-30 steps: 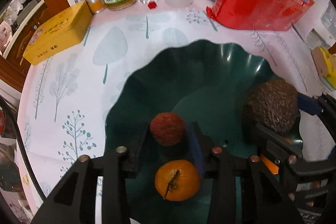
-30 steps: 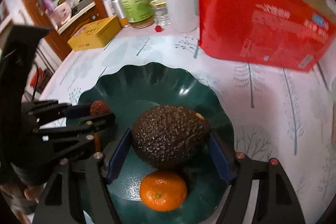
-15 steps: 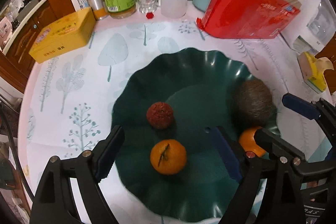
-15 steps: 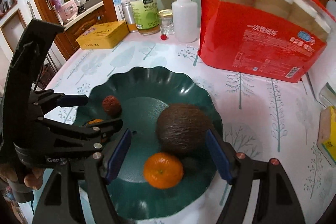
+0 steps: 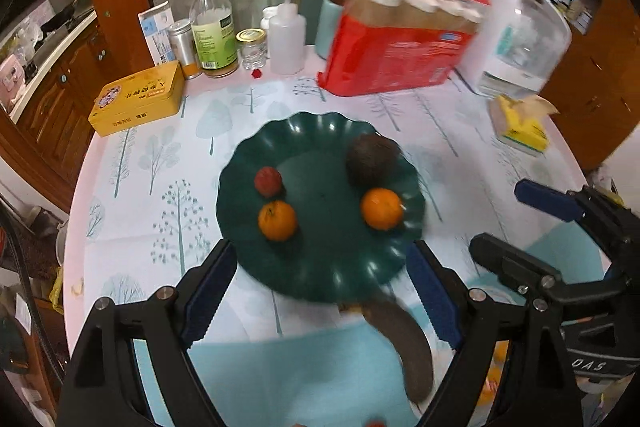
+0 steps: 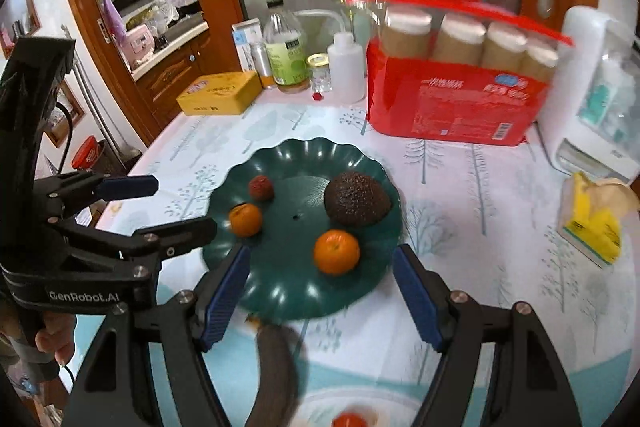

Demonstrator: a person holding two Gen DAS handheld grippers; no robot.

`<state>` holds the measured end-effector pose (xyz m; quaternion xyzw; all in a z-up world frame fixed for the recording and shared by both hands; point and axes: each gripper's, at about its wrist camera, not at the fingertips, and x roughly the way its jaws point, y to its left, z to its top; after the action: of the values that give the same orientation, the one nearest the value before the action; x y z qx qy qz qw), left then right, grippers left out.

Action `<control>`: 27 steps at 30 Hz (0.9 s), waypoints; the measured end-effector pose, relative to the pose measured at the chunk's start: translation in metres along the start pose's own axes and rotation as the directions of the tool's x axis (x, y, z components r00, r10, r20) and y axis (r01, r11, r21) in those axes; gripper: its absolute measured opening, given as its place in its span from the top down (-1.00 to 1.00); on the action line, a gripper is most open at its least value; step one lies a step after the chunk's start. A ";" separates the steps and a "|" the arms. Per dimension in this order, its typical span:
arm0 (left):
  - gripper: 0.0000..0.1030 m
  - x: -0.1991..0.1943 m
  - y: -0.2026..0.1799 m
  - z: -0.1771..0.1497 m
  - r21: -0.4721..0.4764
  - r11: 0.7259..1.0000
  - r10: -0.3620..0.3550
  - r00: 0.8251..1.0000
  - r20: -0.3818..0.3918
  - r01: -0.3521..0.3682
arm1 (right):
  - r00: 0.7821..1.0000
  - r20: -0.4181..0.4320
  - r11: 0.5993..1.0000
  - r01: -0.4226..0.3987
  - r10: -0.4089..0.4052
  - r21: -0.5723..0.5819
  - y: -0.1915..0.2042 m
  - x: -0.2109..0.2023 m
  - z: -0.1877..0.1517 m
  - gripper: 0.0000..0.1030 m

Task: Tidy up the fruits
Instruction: 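Move both tools back toward the white plate and loose tomato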

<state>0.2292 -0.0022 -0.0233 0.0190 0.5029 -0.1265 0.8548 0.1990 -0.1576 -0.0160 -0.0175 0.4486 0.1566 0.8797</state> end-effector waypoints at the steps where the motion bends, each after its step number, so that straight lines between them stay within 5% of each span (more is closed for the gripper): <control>1: -0.66 -0.008 -0.004 -0.006 0.008 1.000 -0.005 1.000 0.004 0.005 | 1.000 0.004 1.000 0.006 -0.006 0.000 0.002 -0.009 -0.003 -0.45; 12: -0.66 -0.060 -0.042 -0.072 0.102 0.995 -0.014 1.000 -0.003 0.014 | 0.994 0.075 0.997 0.075 -0.076 0.017 0.027 -0.104 -0.077 -0.45; 27: -0.66 -0.068 -0.087 -0.161 0.193 0.981 -0.001 1.000 -0.002 0.001 | 0.956 0.186 0.972 0.213 -0.228 0.097 0.029 -0.158 -0.189 -0.45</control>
<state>0.0399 -0.0469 -0.0355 0.1017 0.4892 -0.1750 0.8484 -0.0447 -0.2032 0.0003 -0.0186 0.3609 0.0410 0.9315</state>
